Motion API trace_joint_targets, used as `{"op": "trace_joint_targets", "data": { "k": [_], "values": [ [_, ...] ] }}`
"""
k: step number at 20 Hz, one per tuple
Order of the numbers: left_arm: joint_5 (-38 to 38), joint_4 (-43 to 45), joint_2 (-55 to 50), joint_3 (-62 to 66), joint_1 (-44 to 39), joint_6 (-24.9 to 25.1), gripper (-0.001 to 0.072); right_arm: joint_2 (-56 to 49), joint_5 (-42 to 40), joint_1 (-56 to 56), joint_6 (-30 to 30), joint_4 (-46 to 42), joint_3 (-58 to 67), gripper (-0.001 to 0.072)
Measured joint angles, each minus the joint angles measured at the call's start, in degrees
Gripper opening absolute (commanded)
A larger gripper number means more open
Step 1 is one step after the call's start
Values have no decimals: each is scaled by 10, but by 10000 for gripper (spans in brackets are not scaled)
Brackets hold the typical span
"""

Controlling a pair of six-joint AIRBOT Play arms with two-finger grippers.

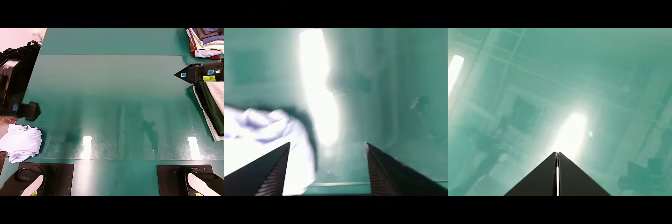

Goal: Fold the shirts.

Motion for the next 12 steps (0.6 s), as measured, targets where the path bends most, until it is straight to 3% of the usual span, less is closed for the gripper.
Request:
{"op": "trace_joint_targets", "data": {
  "k": [4, 9, 10, 12],
  "values": [
    [-10, 76, 18, -110, 7, -38, 559, 0, -1, 0, 0, 0, 0, 18],
    [32, 136, 23, -264, 10, -113, 559, 0, -1, 0, 0, 0, 0, 18],
    [46, 142, 24, -286, 10, -127, 533, 0, -1, 0, 0, 0, 0, 18],
    [66, 150, 24, -315, 10, -147, 281, 0, -1, 0, 0, 0, 0, 18]
  ]
}}
